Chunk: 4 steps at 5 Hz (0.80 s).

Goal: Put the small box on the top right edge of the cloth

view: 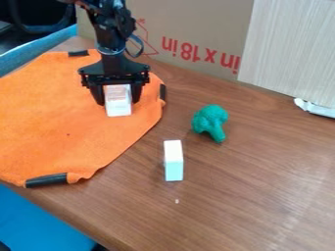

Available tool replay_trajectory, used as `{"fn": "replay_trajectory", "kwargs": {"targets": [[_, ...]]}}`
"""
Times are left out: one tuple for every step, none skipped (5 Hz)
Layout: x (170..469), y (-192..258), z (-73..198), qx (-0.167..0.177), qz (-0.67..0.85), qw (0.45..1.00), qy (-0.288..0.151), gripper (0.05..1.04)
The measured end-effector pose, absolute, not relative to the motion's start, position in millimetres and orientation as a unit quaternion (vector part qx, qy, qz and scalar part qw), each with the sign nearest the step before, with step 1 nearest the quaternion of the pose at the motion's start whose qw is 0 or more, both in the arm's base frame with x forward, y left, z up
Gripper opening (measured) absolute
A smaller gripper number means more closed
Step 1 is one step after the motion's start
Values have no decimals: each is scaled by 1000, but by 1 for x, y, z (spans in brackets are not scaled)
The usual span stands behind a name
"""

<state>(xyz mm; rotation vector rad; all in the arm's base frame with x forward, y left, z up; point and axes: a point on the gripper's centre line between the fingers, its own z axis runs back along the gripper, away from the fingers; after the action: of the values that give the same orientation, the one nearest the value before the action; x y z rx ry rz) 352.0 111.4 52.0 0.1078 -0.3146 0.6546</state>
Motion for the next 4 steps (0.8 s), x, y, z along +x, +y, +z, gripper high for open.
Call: {"fn": "replay_trajectory", "kwargs": {"targets": [[349,108,53,45,315,936,-150,1001],[345,109,83,50,301,935,-179,1001],[335,109,111,63,277,936,-209,1001],[314,114,122,96,272,940,-182,1001]]}}
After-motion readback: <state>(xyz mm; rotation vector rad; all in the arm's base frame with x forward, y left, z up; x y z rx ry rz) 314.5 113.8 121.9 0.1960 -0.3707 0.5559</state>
